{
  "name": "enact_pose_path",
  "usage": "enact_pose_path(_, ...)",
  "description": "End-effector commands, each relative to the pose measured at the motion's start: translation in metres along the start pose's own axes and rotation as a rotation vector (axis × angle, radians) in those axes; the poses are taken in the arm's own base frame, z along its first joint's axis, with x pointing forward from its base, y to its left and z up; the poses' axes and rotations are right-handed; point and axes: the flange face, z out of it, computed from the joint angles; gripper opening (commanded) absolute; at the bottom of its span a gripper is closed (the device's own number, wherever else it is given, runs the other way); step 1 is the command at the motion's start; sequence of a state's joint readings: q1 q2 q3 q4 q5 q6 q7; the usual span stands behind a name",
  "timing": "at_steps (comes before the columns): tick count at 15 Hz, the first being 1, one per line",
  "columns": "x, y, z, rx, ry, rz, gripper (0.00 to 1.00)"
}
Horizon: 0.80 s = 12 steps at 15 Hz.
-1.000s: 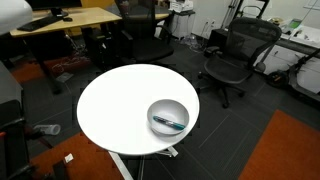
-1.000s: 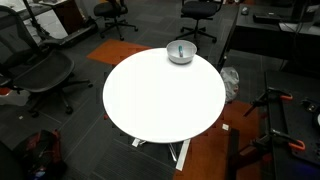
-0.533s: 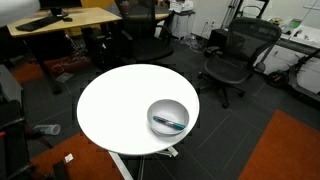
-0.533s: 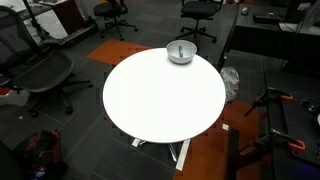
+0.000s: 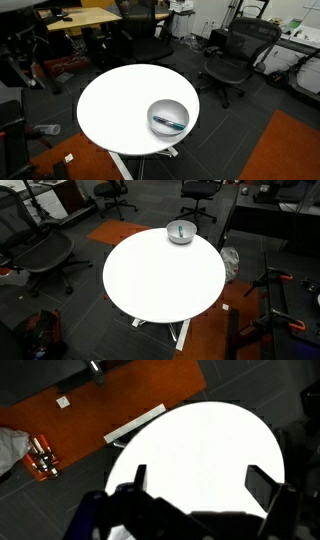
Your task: Take the green marker out of the grey bowl
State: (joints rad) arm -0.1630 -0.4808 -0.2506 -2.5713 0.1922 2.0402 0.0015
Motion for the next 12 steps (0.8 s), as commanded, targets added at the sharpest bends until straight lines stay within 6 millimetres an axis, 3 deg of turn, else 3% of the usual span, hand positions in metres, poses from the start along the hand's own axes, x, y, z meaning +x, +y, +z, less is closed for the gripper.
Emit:
enact_pose_path(1,0.016,-0.011,0.011,-0.006,0.072,0.174,1.00)
enact_pose_path(12,0.087,-0.030,0.059,-0.067,0.256,0.483,1.00)
